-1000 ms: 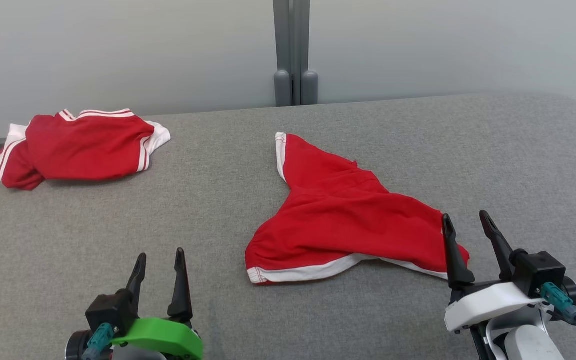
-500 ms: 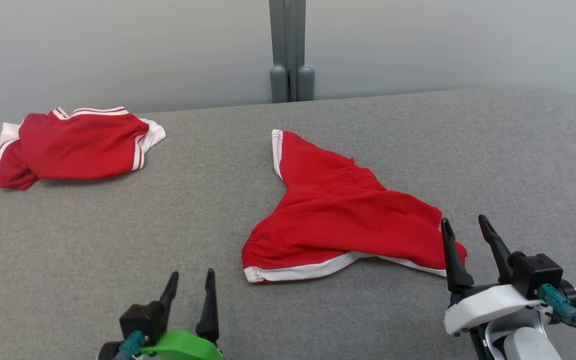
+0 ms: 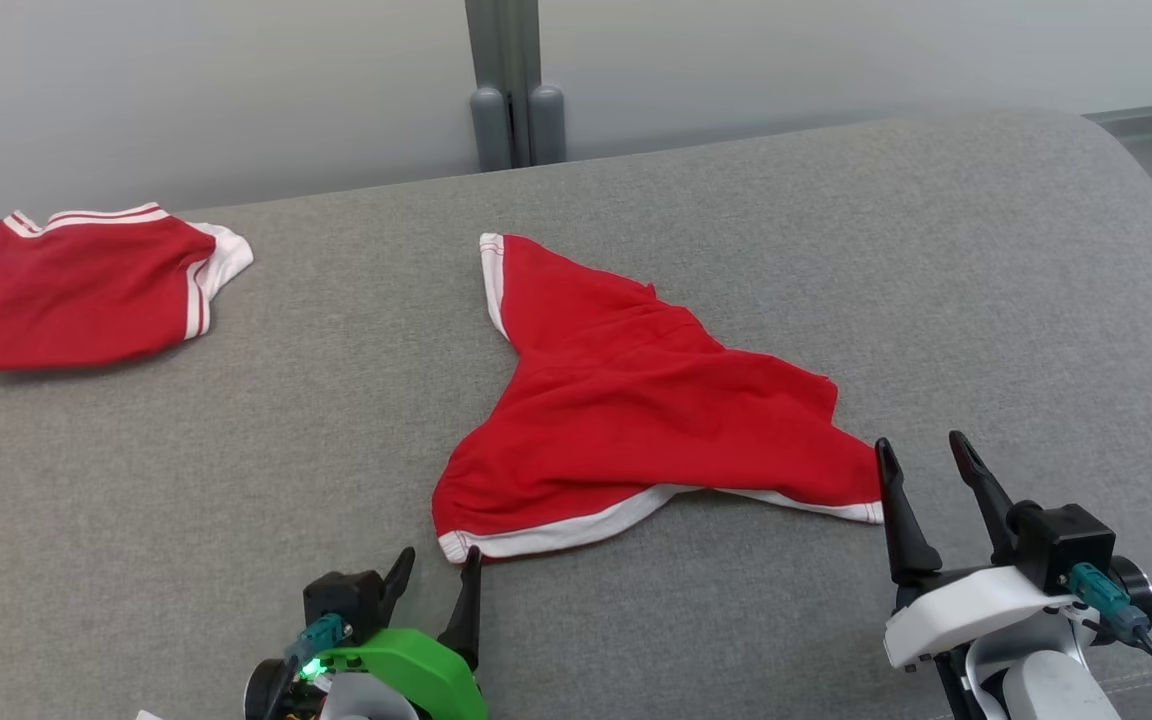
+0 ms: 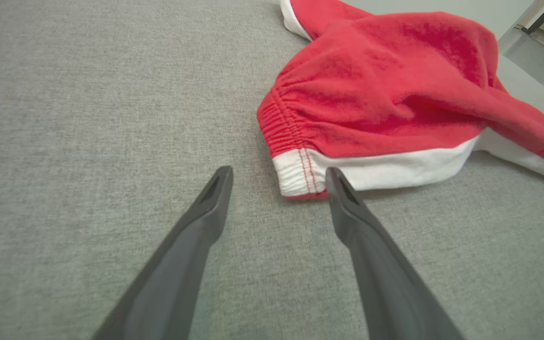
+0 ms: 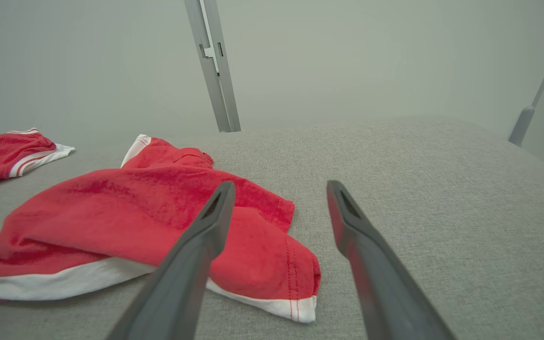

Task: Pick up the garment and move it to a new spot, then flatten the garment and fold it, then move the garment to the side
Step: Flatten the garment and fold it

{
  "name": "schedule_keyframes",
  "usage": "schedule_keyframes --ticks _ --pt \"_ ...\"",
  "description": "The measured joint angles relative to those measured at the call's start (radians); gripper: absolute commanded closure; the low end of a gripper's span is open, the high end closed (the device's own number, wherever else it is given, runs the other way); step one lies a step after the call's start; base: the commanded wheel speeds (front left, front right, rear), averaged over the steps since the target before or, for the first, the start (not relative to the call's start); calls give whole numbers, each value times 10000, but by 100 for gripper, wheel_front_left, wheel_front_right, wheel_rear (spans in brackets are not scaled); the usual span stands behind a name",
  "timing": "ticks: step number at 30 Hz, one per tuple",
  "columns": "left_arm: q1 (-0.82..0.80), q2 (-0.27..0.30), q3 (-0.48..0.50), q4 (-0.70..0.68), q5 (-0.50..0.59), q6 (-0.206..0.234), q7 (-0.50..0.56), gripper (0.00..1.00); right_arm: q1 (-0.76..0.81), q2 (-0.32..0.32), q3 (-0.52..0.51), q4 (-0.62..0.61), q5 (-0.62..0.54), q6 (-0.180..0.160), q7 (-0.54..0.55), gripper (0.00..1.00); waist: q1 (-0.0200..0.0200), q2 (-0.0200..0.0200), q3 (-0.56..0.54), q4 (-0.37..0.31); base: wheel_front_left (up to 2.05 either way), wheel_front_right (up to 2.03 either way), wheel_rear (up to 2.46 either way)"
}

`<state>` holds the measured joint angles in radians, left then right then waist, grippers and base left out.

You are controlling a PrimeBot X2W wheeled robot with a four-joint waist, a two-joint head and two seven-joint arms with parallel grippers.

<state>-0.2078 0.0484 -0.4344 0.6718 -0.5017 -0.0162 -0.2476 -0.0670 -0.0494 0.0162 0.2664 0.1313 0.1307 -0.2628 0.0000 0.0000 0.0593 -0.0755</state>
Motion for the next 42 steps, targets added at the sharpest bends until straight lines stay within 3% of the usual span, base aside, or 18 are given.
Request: schedule_keyframes --ticks 4,5,6,7,8,10,21,35,37,39,40,42 --pt "-330 0 -94 481 -299 -19 -61 0 -3 -2 -77 -4 -23 0 0 0 0 0 203 -289 0 0 0" --pt "-389 0 -128 568 -353 -29 -84 8 -3 -2 -100 -6 -27 0 0 0 0 0 248 -354 0 0 0" --pt "-430 0 -148 631 -385 -42 -86 24 -3 -2 -115 -6 -27 0 0 0 0 0 282 -401 0 0 0" --pt "-473 0 -167 702 -431 -65 -90 55 -3 -2 -128 -6 -27 0 0 0 0 0 317 -453 0 0 0" --pt "-515 0 -178 752 -447 -94 -100 66 -2 -2 -142 -6 -29 0 0 0 0 0 345 -498 0 0 0" --pt "-556 0 -194 798 -495 -104 -104 100 12 -2 -174 0 -50 0 0 0 0 0 370 -558 0 0 0" --pt "-531 -2 -313 278 -449 -148 -148 100 133 4 -148 1843 -840 0 0 0 0 0 278 -224 0 0 0" --pt "-526 -2 -268 -201 -148 -130 -148 100 -1457 2 -228 3942 -2105 0 0 0 0 0 663 140 0 0 0" --pt "-530 -2 -232 -221 -71 -128 -148 100 -1589 4 -171 4201 -2155 0 0 15 0 0 723 162 0 0 0" --pt "-537 -2 -203 -234 -46 -128 -148 100 -1715 2 -161 4349 -2178 0 0 45 0 0 769 175 0 0 0" --pt "-540 -2 -188 -238 -33 -128 -148 100 -1786 0 -146 4489 -2178 0 0 55 0 0 789 180 0 0 0" --pt "-542 -2 -163 -249 25 -130 -148 100 -1878 4 -100 4683 -2146 0 0 64 0 0 815 187 0 0 0"
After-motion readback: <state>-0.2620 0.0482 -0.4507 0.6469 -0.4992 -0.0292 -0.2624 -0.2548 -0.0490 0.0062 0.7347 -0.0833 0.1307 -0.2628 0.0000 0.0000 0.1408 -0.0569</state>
